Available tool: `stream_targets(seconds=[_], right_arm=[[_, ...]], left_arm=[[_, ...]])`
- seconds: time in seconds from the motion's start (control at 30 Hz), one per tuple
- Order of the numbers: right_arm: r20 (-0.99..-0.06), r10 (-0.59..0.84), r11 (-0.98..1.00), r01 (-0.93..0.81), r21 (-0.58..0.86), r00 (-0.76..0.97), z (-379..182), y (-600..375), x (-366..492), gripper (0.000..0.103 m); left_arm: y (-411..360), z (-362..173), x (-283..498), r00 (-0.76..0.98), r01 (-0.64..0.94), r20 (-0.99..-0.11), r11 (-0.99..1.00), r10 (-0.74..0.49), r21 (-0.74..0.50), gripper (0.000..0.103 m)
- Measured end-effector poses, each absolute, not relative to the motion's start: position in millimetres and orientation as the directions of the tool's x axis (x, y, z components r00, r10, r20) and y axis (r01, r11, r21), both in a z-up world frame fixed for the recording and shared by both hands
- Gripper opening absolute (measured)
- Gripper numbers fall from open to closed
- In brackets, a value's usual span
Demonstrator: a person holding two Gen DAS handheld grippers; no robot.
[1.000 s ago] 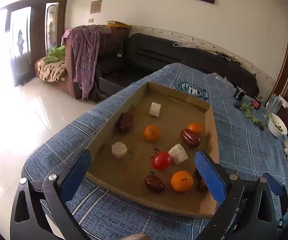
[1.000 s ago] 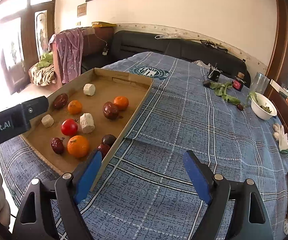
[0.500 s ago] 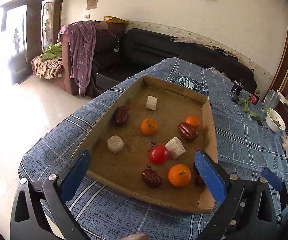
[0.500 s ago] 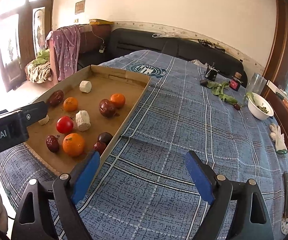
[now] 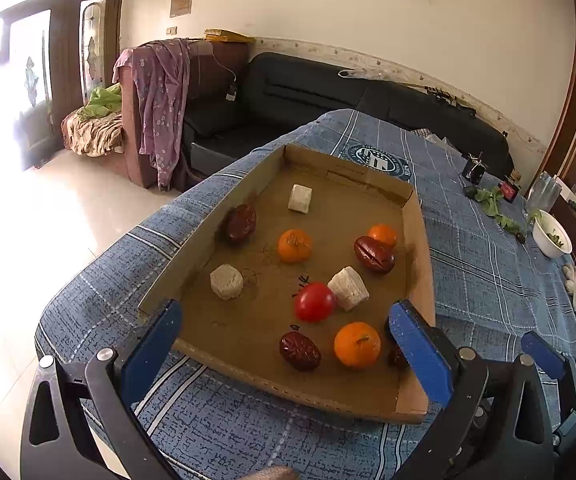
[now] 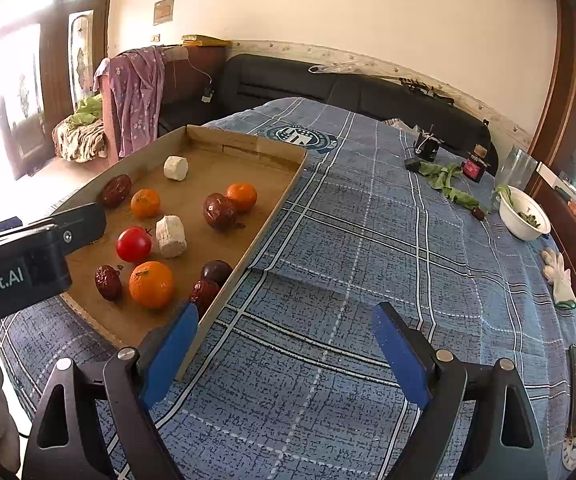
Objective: Organize fruits
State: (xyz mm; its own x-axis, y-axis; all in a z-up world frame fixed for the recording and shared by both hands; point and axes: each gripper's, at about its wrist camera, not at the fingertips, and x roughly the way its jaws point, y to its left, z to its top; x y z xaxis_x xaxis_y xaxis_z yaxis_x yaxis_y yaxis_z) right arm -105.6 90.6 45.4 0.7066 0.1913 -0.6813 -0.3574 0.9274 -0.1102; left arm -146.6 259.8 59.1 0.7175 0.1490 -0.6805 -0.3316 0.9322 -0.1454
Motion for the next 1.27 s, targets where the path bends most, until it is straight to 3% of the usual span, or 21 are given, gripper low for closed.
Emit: stream_targets(seconds=[1.07, 1.27], right_arm=[[-0.685, 0.204, 0.93, -0.358, -0.087, 0.699, 41, 86, -108, 0.093], [-0.689, 0.227, 0.923, -0.377, -0.072, 0.688, 44, 86, -104, 0.093]], left_arm=[[246, 57, -142, 0.698, -0.319, -0.701, 0.94, 0.146, -0.121, 0.103], [232, 82, -144, 0.757, -0.3, -0.61, 0.954, 0.235, -0.005, 0.103]])
